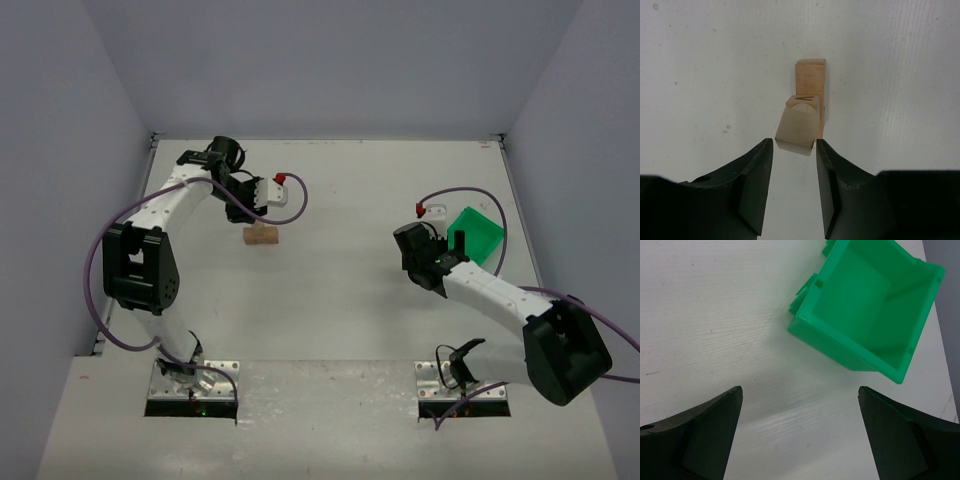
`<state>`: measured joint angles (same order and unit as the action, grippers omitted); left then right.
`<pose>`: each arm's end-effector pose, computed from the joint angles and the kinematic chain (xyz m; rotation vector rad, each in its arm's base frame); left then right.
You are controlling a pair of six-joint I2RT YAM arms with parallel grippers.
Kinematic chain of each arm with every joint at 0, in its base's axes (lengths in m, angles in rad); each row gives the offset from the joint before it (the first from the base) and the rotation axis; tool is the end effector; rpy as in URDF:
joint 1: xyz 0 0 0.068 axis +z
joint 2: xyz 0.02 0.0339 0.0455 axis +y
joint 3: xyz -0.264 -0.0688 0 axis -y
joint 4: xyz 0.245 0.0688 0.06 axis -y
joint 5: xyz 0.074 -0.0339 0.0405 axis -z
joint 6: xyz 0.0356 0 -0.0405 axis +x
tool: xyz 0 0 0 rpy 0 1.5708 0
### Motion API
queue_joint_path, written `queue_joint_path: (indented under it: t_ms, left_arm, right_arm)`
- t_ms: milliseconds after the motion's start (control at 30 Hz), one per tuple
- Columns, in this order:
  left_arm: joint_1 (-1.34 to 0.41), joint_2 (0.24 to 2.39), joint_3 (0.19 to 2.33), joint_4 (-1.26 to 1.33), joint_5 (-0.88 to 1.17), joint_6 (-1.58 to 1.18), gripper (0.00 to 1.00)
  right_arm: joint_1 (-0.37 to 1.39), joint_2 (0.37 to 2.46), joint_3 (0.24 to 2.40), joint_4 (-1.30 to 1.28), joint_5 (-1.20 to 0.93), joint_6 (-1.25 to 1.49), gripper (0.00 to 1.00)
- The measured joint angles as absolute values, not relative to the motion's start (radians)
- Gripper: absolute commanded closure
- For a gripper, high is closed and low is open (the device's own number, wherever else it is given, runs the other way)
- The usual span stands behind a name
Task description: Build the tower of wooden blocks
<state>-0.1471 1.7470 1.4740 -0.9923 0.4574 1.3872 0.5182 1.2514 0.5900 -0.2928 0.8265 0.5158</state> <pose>0.3442 -0.0669 0.2641 1.8860 1.8208 -0.2619 0.2076 0.0882 0.1810 0.3013 2.1769 -0.4871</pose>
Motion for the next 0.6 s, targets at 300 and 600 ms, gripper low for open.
queue_joint_path:
  t_ms: [300, 600]
  left_arm:
    - [-0.147, 1.747, 1.473, -0.986, 0.457, 1.386, 0.58]
    - [-0.147, 1.747, 1.473, -0.969, 0.458, 1.371, 0.44]
  right_arm:
    - [0.518, 1.251, 0.590, -0.293, 0.826, 0.516, 0.01]
    - [0.518, 1.251, 0.590, -0.293, 0.826, 0.516, 0.01]
